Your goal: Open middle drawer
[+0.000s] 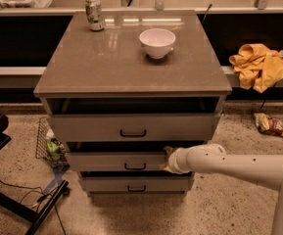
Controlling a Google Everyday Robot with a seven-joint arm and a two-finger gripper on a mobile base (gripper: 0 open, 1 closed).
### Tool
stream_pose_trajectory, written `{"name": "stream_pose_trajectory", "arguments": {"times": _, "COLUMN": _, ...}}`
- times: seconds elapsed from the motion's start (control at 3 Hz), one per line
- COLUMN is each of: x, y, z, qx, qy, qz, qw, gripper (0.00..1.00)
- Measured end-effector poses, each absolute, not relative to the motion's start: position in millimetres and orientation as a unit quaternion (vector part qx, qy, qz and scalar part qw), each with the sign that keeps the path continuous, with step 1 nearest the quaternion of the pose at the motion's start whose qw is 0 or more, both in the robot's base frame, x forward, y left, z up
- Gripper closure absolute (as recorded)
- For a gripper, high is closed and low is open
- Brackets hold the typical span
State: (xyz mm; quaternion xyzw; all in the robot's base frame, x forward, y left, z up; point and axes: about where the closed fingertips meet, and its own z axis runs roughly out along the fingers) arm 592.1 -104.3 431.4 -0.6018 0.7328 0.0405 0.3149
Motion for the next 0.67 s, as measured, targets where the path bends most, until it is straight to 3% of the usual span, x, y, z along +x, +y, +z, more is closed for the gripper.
{"name": "stream_pose_trajectory", "arguments": {"times": 0.33, "x": 586.8, "y": -106.4, "z": 433.0, "qx": -0.6, "qy": 0.735, "qz": 0.039, "qw": 0.314, "gripper": 0.85}}
{"name": "stream_pose_trajectory", "arguments": {"times": 0.67, "x": 586.4, "y": -106.7, "z": 433.8, "qx": -0.6, "qy": 0.735, "qz": 0.039, "qw": 0.314, "gripper": 1.0}}
